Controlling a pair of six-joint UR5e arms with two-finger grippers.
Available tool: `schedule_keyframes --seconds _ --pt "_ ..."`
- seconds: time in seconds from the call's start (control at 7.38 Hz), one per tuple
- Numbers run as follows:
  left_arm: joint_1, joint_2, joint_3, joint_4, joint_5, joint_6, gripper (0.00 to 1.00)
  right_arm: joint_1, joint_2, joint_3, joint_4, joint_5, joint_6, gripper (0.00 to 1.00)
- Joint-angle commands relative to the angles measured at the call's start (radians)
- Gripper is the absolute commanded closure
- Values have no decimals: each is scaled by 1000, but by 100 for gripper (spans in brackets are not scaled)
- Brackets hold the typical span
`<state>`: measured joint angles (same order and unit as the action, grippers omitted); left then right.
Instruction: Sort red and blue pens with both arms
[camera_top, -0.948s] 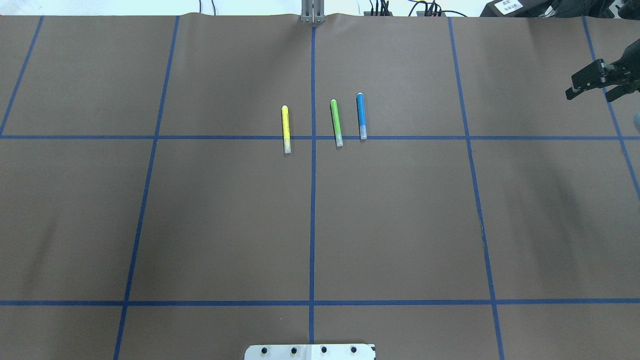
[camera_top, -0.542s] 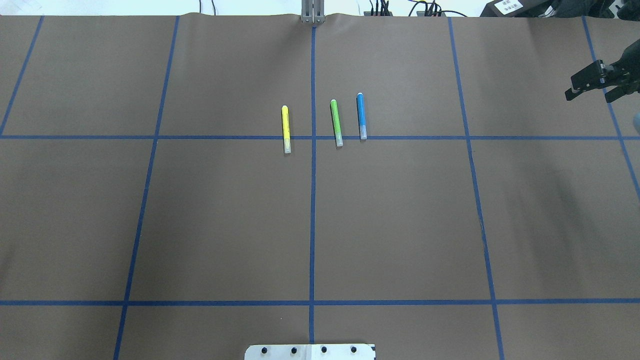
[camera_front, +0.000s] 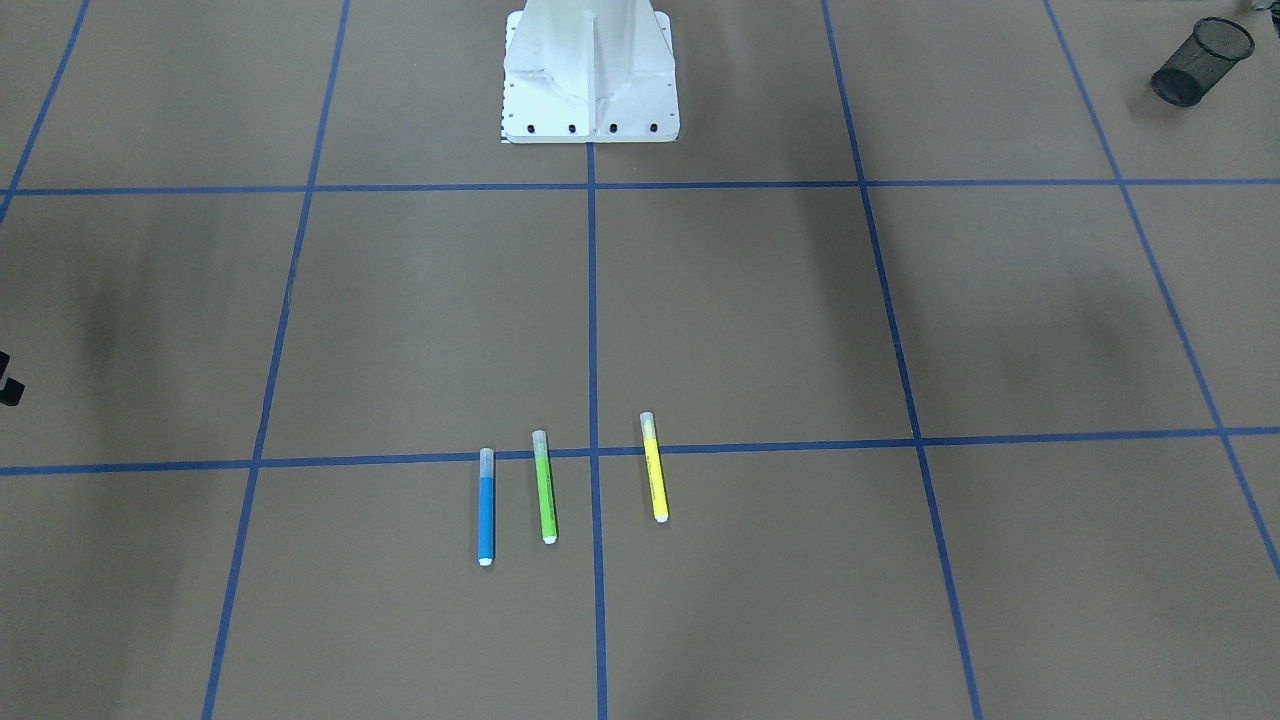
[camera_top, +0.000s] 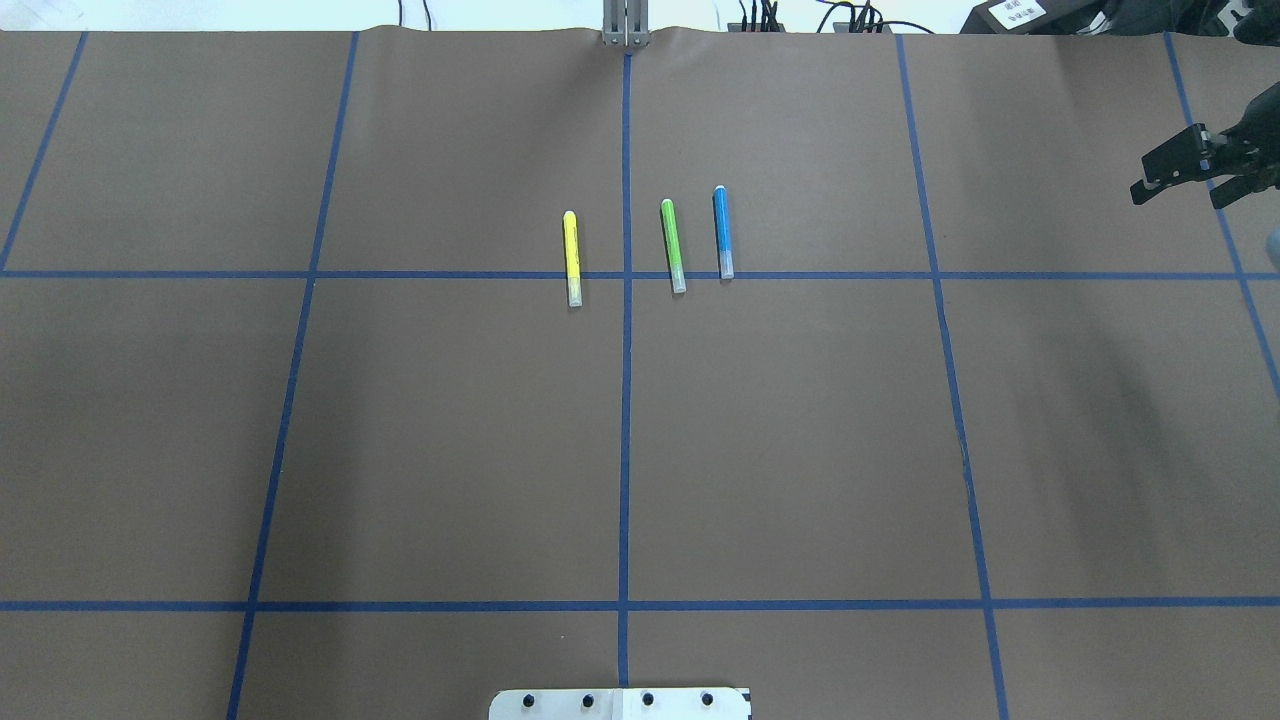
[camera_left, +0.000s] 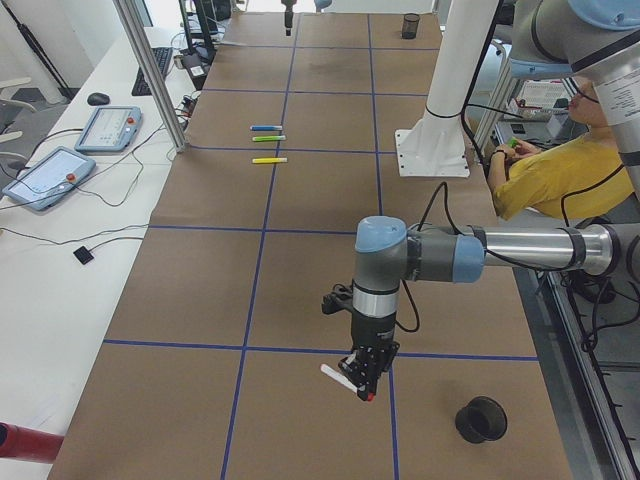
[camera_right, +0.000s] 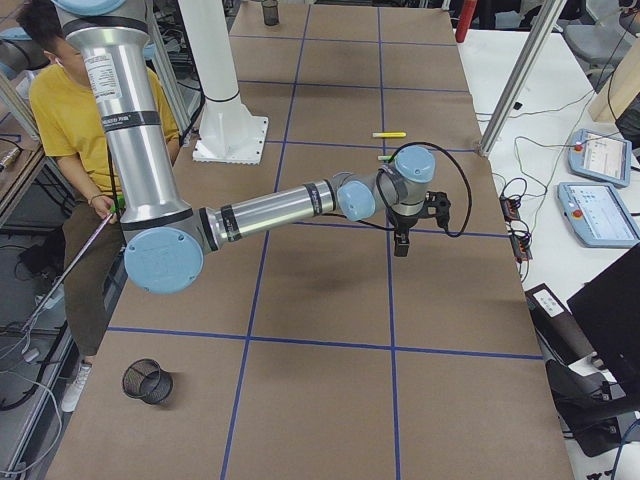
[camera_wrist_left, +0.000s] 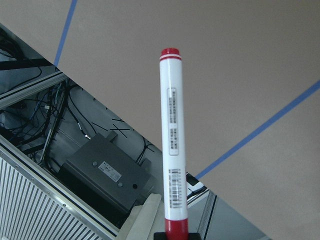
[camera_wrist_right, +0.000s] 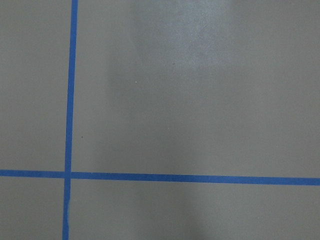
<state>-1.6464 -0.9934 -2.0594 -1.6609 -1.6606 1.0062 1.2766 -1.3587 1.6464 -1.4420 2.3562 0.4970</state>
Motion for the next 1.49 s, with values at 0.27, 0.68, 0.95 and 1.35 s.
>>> schedule_keyframes --seconds 0.27,0.68,0.95,1.35 --pt "-21 252 4 -272 220 52 100 -5 -2 6 0 0 8 0" --pt "-20 321 2 -267 275 45 100 -5 -2 6 0 0 6 0" --pt "-18 329 1 -225 219 41 100 -10 -3 4 0 0 8 0" --pt "-16 364 2 -183 24 51 100 -11 -5 3 0 0 6 0"
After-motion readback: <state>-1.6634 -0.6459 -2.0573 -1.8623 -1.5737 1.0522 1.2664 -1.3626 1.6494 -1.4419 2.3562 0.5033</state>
